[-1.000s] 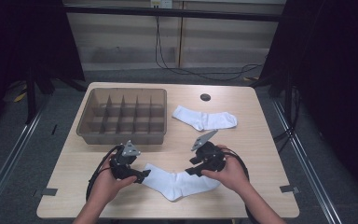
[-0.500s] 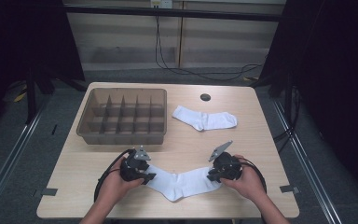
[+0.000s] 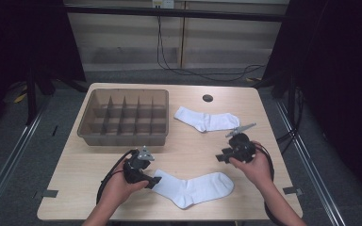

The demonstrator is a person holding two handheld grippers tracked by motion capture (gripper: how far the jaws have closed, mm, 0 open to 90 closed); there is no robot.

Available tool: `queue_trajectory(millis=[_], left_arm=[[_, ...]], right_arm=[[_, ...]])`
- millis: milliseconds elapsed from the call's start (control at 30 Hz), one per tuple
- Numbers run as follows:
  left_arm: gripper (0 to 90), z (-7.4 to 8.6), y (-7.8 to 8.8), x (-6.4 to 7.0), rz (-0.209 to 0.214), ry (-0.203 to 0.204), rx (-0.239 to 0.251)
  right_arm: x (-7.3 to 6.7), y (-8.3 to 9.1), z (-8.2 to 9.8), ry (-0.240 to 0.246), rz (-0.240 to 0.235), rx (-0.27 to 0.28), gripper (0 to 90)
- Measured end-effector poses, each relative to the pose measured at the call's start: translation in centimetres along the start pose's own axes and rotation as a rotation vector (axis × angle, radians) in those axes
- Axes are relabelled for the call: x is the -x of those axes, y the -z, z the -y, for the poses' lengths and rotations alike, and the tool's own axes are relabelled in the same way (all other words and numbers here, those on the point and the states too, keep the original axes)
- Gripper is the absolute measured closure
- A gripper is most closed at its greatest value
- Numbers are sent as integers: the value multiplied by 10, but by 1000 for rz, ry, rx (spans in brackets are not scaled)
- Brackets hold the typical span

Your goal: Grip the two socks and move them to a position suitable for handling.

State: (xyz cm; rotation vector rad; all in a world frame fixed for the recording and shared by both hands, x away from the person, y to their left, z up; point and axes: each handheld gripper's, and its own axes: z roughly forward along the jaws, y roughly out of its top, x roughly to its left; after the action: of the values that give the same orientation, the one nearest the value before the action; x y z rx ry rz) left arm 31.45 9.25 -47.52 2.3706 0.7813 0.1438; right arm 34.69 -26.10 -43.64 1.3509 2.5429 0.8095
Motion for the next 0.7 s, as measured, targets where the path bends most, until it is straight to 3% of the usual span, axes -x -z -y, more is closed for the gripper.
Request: queue_trajectory(millis=[133,233,267,333,433,600,700], left_arm=[[283,1,1,0,-1,-13,-7],[283,0,3,0,6,-11,1],[283,0,3,0,6,-11,1],[283,0,6,-2,-2,-4,14],[279,1,9,-3,-14,-10,19],[276,2,17,-5,-22,1,46],[274,4,18,-6,-30,0,46]], right_arm=[[18,-22,-32,-36,67,-8,589],[31,-37,-51,-96,97,-1,591],[31,-37,-51,-96,97,-1,591],[43,-51,-69,-123,156,-15,603],[53,-64,-82,-150,198,-3,619],[59,-82,-97,-183,247,-5,661],[57,-94,-96,-222,208,-25,667]])
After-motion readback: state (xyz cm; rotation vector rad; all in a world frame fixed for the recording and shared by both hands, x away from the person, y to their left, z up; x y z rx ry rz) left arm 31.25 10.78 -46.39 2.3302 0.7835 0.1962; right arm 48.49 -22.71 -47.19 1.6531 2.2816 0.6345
